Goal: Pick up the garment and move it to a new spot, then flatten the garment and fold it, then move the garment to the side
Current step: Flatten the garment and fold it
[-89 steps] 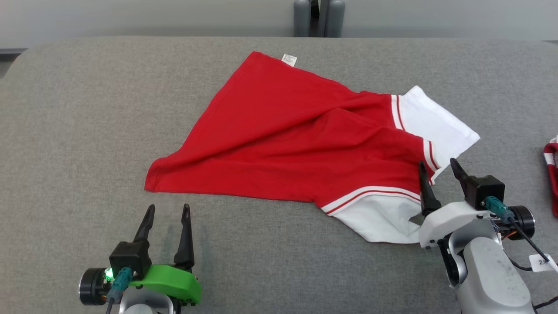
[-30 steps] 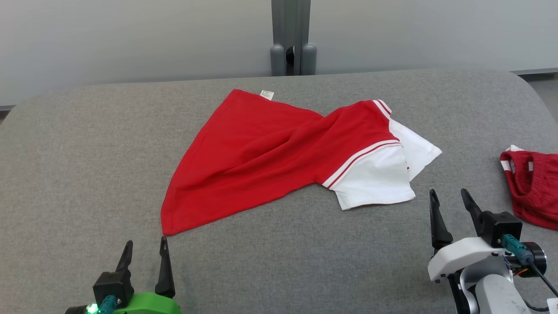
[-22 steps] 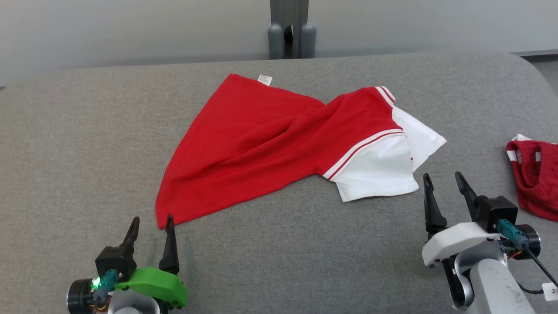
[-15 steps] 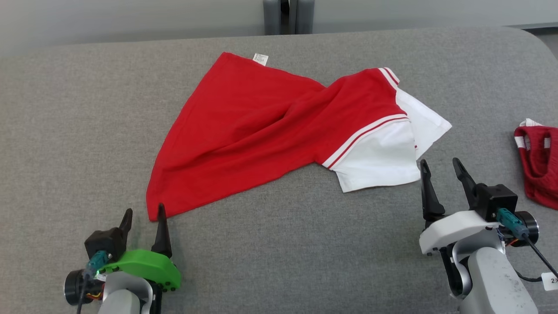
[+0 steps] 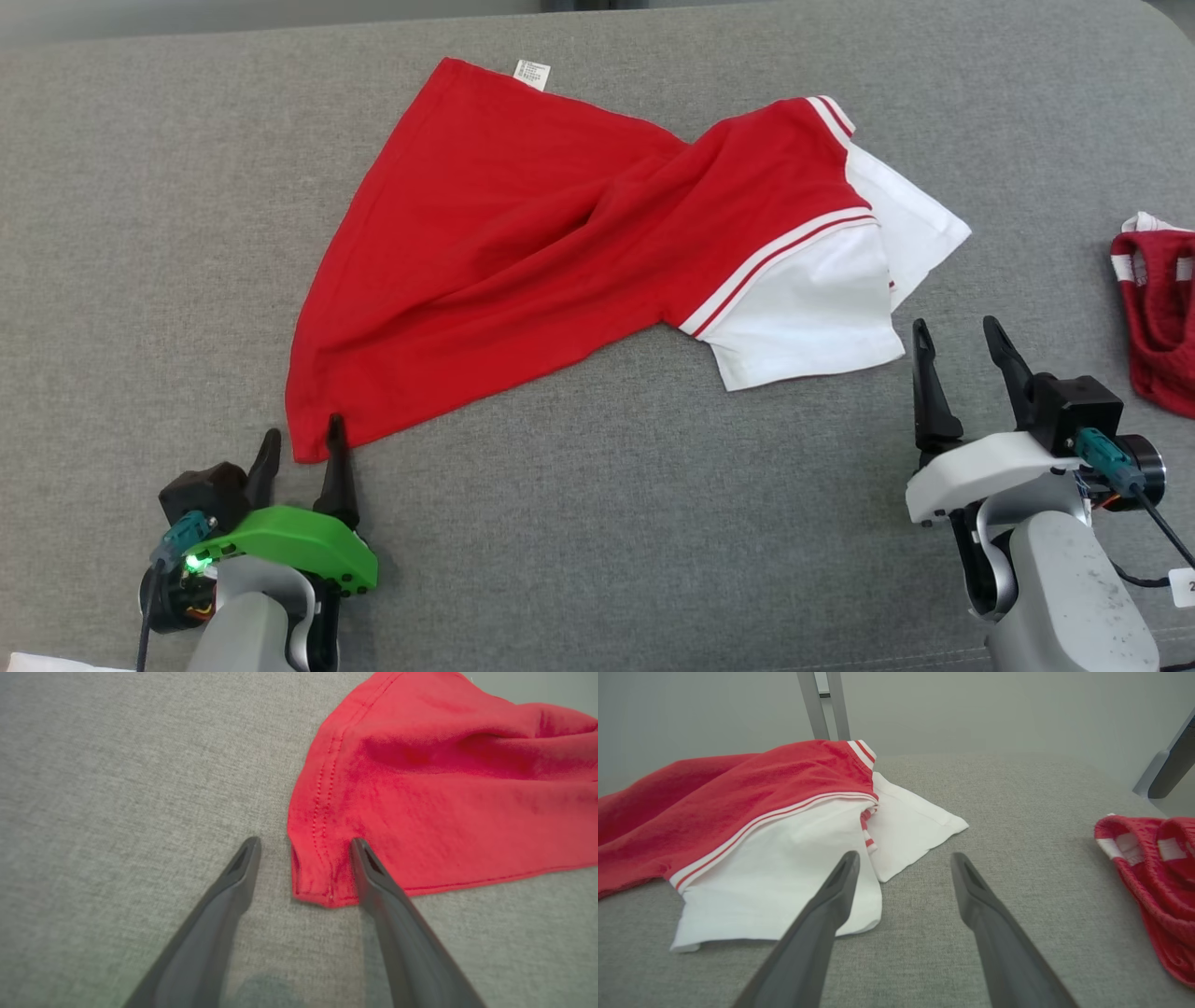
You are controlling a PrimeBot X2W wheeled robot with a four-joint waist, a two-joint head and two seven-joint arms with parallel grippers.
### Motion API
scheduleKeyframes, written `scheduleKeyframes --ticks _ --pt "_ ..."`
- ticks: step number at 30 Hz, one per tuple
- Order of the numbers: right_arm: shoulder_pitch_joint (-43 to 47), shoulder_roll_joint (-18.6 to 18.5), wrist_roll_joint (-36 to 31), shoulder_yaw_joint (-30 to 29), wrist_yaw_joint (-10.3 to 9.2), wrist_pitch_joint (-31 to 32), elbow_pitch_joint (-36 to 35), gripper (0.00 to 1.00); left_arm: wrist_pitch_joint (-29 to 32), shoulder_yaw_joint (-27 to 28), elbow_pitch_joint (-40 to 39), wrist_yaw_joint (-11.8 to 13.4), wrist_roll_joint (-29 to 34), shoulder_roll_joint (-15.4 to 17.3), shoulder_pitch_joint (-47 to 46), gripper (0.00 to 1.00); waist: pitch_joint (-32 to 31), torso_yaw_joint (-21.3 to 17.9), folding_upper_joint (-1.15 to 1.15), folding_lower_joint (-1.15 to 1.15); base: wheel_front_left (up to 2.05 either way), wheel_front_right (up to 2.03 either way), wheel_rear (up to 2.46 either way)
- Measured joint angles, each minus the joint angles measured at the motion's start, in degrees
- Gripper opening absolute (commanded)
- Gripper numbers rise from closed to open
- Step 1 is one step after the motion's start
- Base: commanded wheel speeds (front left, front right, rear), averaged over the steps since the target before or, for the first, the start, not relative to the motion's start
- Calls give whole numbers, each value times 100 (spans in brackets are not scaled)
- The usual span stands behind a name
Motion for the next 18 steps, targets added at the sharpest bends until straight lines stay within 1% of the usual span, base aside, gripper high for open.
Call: scheduleKeyframes --ticks 1,2,3,9,12,18 --pt "0 0 2 0 0 0 4 100 -9 -54 10 -2 -77 9 -14 23 4 5 0 0 0 0 0" --pt "-1 0 12 2 0 0 18 100 -16 -129 11 -3 -136 14 -24 14 9 13 0 0 0 0 0" --pt "-1 0 26 4 0 -1 35 100 -18 -204 27 -3 -177 23 -41 0 15 21 0 0 0 0 0" --pt "-66 0 70 -13 0 0 146 100 -19 -586 89 -46 -377 -30 -147 0 72 98 0 0 0 0 0" --pt "-151 1 172 -3 0 -1 237 100 -15 -608 51 -47 -371 -37 -166 0 106 145 0 0 0 0 0" --pt "-309 3 452 100 0 -1 505 100 32 -494 -151 -40 -155 -103 -155 0 179 261 0 0 0 0 0"
